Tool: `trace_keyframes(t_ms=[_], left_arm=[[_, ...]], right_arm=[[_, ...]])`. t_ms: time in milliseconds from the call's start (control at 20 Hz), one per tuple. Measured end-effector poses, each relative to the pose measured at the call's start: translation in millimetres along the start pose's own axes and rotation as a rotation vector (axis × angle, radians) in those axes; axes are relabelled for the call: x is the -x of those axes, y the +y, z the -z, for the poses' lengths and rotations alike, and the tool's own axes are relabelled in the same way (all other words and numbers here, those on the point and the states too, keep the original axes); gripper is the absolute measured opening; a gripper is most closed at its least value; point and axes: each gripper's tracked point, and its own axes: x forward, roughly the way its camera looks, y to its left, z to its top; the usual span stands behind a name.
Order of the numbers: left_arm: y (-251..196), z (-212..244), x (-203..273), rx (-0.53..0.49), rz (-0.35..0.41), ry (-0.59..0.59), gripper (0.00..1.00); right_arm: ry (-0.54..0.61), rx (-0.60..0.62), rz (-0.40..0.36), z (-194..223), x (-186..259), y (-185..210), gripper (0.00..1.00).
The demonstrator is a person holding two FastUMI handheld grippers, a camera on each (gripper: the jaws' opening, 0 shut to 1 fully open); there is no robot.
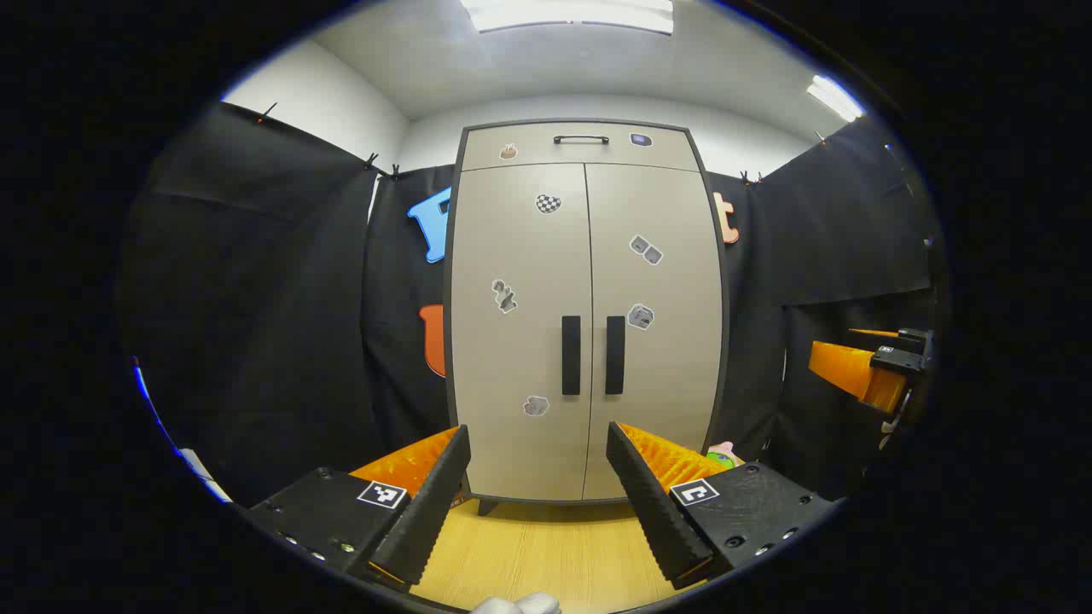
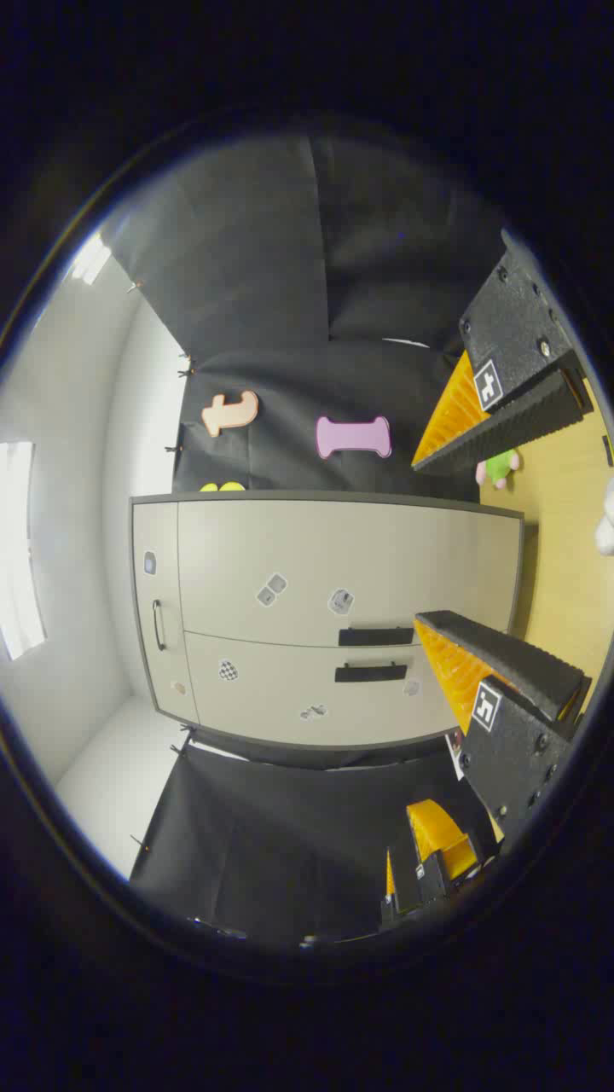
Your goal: Open the right door of the double-door shoe cabinet with the right hand, and open the left door with the left hand.
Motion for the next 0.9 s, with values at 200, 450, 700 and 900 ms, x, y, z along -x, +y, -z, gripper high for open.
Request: trace_keyframes(t_ms=[200, 450, 700, 900], left_arm=[[8, -5, 3, 0.000, -0.010, -0.010, 0.96], [15, -7, 3, -0.013, -0.013, -0.009, 0.96], [19, -9, 2, -0.021, -0.007, -0.013, 0.96], [25, -8, 5, -0.019, 0.000, -0.010, 0.96]], right_arm=[[0.003, 0.004, 0.011, 0, -1, 0, 1.00], [0.018, 0.001, 0.017, 3, -2, 0, 1.00], [0.031, -0.009, 0.017, 7, -5, 0, 1.00], [0.045, 0.000, 0.018, 11, -6, 12, 1.00]])
